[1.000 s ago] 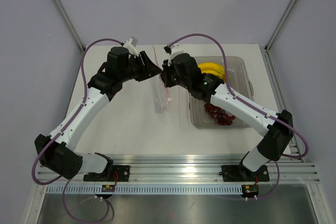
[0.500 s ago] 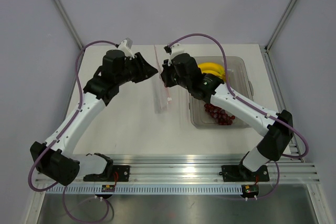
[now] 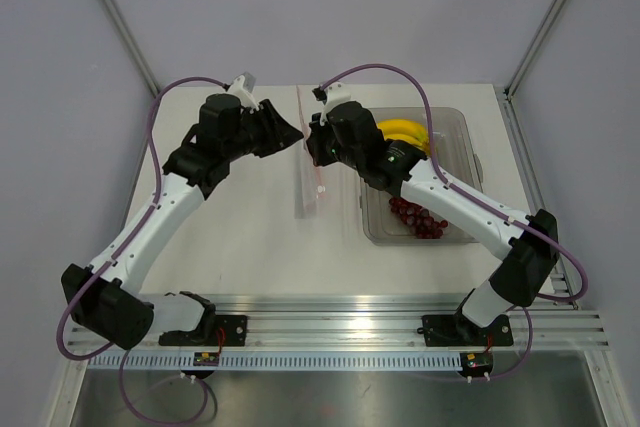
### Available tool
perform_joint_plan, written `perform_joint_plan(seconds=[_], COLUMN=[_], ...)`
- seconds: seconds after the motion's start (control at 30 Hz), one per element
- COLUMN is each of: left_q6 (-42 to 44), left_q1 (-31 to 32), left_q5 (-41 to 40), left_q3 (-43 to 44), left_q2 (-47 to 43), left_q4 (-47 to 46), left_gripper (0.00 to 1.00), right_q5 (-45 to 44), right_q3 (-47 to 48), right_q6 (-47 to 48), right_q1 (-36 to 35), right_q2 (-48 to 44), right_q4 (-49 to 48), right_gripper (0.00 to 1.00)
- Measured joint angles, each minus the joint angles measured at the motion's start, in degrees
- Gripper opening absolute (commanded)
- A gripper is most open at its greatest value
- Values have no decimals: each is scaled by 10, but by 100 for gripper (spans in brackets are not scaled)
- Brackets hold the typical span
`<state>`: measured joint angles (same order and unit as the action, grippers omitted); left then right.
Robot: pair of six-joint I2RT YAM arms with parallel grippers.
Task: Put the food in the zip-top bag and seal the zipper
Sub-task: Open the zipper of the food storage bag at the center of the board.
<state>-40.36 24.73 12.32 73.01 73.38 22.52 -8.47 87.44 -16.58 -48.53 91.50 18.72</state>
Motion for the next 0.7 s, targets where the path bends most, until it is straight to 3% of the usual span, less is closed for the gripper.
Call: perform_joint_plan(seconds=[0.7], left_q6=[-9], left_q1=[0], left_q5=[13], left_q3=[0], left_q2=[7], left_q4=[-22], left_gripper=[41], right_q5=[2], right_q3=[0], right_q6=[-5], right_q1=[0], right_q2=[0], right_q4=[0], right_gripper=[0])
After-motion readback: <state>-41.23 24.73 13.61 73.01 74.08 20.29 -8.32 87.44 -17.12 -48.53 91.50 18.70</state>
